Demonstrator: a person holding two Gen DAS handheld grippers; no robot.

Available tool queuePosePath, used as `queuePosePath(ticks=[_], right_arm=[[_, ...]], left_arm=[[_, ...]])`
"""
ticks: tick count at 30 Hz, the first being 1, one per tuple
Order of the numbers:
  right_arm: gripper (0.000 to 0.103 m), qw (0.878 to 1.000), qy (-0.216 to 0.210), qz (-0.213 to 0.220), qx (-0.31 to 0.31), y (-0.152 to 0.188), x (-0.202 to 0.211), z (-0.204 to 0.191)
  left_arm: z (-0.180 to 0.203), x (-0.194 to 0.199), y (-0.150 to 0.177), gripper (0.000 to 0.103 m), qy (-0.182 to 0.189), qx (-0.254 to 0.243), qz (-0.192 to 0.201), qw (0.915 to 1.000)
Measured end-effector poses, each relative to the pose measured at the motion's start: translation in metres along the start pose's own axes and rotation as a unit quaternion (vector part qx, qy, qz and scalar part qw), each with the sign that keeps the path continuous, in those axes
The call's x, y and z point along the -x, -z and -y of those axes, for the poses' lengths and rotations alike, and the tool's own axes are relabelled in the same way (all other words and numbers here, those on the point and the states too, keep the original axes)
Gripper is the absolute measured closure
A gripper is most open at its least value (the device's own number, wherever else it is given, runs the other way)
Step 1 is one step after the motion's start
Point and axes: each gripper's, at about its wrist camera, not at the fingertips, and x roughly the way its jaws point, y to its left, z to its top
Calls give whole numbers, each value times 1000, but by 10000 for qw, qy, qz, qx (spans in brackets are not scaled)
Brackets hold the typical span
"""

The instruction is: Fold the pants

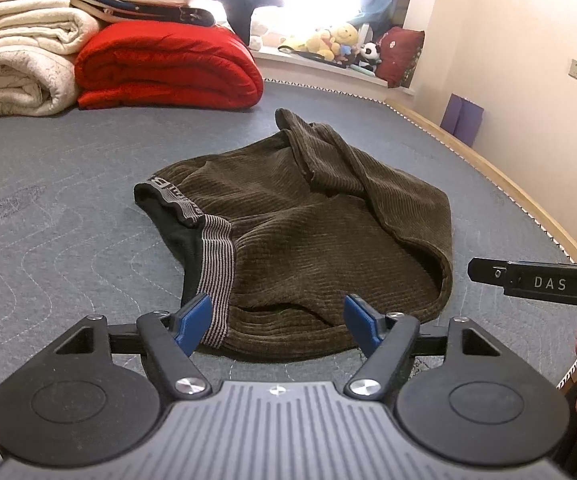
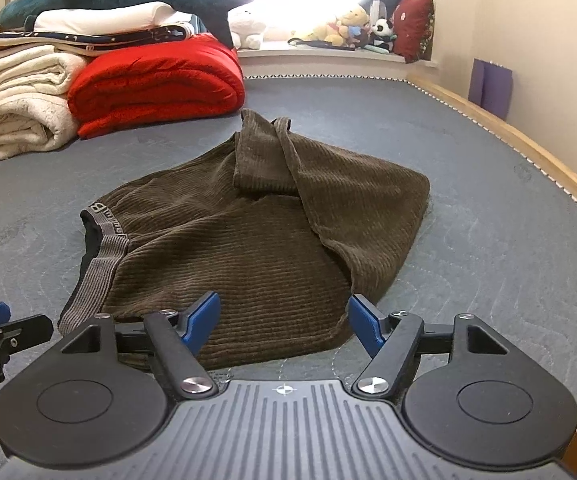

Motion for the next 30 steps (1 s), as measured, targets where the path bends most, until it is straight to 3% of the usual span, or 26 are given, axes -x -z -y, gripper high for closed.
queuePosePath(ticks=[24, 27, 28, 29, 30], right_arm=[[31, 9999, 85, -64, 95, 1, -3, -2], [31, 9999, 86, -66, 102, 1, -4, -2], [31, 9999, 79, -68, 121, 1, -4, -2], [31, 9998, 71, -62, 146, 1, -4, -3], [33, 9998, 65, -34, 177, 1, -3, -3]], left_arm=[[-1, -2, 1, 25, 17, 6, -16, 10000], [0, -1, 1, 37, 12, -40, -7, 10000], [0, -1, 1, 50, -5, -70, -8, 10000], [0, -1, 1, 71, -6, -96, -16, 10000], [0, -1, 0, 82, -13, -116, -42, 9999]])
